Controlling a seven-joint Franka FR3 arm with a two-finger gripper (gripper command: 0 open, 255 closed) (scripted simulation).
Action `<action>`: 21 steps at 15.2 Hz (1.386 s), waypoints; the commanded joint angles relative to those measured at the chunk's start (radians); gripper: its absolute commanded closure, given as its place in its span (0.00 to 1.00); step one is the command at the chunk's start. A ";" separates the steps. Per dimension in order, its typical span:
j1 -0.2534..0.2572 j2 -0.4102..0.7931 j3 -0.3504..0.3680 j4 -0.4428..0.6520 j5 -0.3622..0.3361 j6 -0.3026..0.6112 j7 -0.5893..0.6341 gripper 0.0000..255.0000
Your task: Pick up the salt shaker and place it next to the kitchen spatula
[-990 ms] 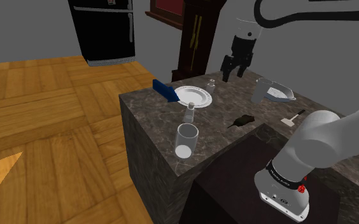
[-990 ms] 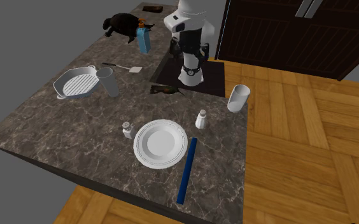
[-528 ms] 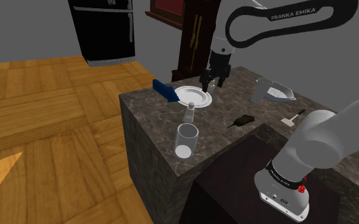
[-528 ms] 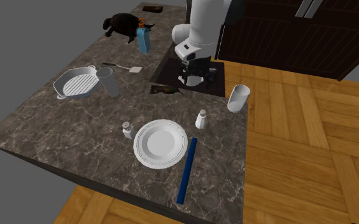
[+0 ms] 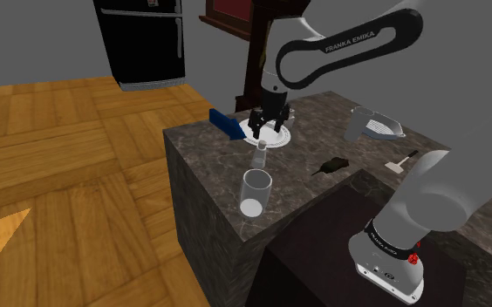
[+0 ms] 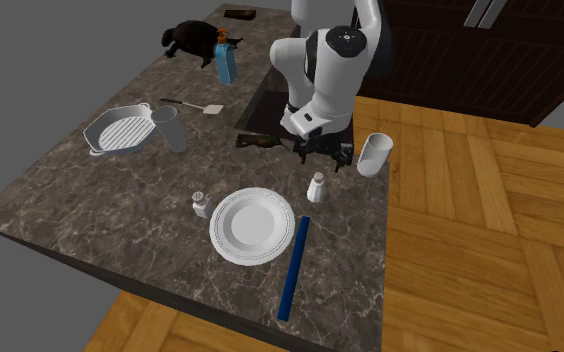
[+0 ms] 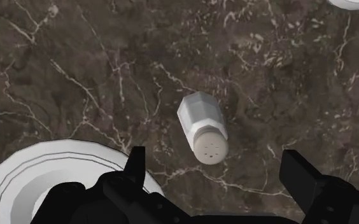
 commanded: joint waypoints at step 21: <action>0.002 0.063 0.006 -0.050 -0.003 0.113 0.009 1.00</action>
